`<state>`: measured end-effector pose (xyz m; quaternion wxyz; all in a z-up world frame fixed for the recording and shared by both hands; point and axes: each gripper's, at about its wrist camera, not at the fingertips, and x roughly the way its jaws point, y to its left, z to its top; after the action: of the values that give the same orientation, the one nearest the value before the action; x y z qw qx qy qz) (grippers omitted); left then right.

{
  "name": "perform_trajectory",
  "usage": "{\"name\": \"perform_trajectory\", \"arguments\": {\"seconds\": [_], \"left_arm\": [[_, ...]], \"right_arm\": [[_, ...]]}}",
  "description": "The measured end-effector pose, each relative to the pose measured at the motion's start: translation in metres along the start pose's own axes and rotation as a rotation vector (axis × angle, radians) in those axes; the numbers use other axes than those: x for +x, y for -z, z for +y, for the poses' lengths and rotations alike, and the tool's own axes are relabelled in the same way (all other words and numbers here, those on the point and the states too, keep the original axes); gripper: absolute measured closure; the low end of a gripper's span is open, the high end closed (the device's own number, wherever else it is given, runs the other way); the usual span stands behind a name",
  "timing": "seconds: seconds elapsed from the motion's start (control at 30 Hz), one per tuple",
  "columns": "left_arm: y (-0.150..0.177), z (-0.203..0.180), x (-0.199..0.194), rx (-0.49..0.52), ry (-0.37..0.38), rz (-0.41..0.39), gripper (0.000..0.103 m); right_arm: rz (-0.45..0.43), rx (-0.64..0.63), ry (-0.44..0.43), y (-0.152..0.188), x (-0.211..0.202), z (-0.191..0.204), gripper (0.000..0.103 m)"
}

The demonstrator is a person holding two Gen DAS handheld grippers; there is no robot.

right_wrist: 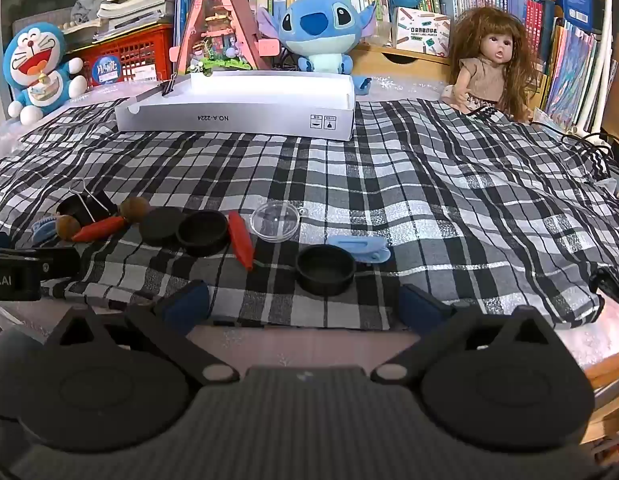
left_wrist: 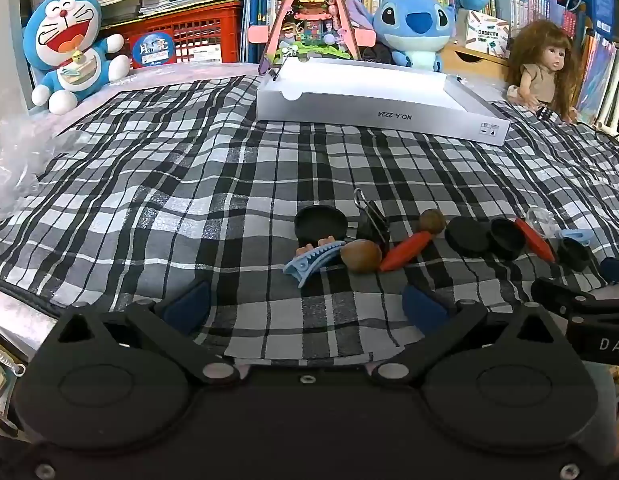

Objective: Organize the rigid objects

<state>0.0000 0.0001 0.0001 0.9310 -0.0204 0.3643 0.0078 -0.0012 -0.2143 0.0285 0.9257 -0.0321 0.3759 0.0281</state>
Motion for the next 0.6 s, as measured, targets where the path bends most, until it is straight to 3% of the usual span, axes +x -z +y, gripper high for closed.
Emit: {"name": "perform_trajectory", "arguments": {"seconds": [0.6], "left_arm": [[0.0002,0.0,0.0001,0.005,-0.005,0.002,0.0]], "right_arm": [[0.008,-0.002,0.005,-0.0009,0.0011,0.0006,0.0]]}}
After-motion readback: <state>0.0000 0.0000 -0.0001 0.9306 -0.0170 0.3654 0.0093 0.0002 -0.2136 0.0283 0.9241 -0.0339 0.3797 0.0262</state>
